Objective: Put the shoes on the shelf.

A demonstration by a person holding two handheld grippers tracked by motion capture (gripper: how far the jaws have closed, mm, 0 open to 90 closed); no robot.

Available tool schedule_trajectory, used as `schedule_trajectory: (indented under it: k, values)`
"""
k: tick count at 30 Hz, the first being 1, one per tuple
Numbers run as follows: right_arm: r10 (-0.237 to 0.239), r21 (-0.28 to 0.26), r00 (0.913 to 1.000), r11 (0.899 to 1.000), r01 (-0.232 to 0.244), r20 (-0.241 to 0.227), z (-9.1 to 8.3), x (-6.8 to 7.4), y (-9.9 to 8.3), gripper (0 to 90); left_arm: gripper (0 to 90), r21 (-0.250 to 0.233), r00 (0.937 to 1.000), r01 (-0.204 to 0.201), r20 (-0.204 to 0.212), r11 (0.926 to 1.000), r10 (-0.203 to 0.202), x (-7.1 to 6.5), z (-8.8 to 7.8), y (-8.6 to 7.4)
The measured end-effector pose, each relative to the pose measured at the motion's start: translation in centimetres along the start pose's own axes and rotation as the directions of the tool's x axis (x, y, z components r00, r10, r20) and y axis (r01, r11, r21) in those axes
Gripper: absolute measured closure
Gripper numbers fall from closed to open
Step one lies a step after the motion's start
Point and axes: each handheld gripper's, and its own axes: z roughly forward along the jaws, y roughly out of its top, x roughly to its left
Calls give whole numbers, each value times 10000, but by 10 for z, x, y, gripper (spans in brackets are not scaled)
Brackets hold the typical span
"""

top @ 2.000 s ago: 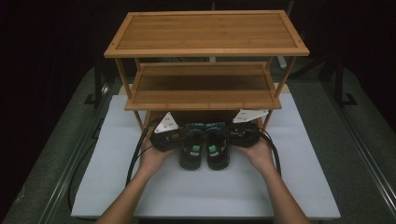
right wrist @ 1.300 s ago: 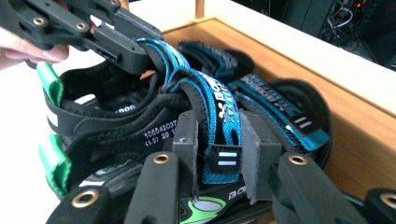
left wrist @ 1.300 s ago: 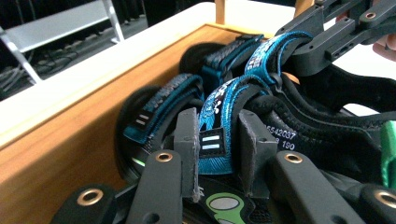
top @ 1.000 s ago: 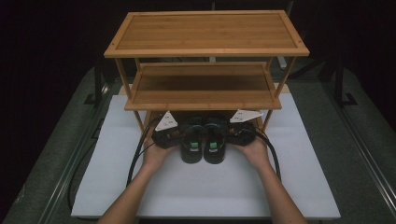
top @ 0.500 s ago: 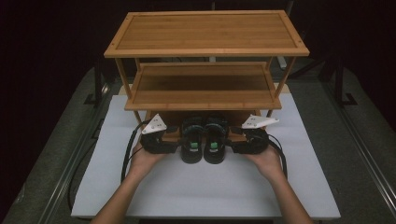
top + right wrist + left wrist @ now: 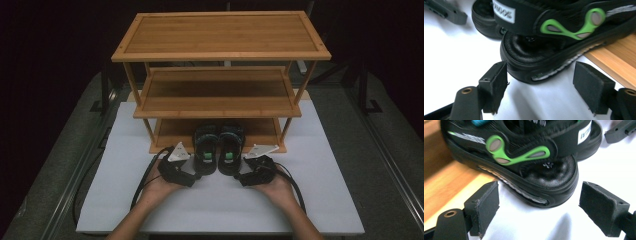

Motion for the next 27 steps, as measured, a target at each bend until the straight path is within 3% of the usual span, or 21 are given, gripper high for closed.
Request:
schedule_trajectory:
  k: [3, 6, 8, 10, 13, 16, 19, 27]
  values:
    - [-91, -67, 10000, 9999, 91, 27, 3, 2, 2, 294, 186, -1, 9999, -120, 89, 9999, 120, 0, 4, 0]
    - [-15, -393, 10000, 9992, 13, -38, -2, -3, 4, 373, 221, -455, 10000, 15, 92, 9990, -11, 5, -2, 6]
    - [44, -747, 10000, 9972, -46, -26, -8, -6, 7, 403, 250, -963, 9995, 329, 3, 9948, -331, 9, -5, 10]
    - [188, -1015, 9998, 9947, -191, -36, -10, -10, 10, 426, 268, -857, 9994, 346, -22, 9957, -350, 15, -3, 13]
    - [373, -890, 9992, 9953, -383, -129, -6, -19, 13, 424, 268, -939, 9969, 758, 290, 9927, -734, 23, 4, 15]
    - [443, -1003, 9990, 9940, -443, -27, 0, -25, 17, 448, 269, -954, 9958, 911, 180, 9913, -898, 28, 11, 19]
    - [486, -980, 9985, 9941, -460, 247, 4, -31, 20, 450, 270, -896, 9969, 788, 28, 9929, -789, 35, 17, 24]
    - [594, -1126, 9960, 9923, -517, 660, 15, -44, 27, 453, 291, -863, 9923, 1211, -157, 9889, -1229, 53, 28, 29]
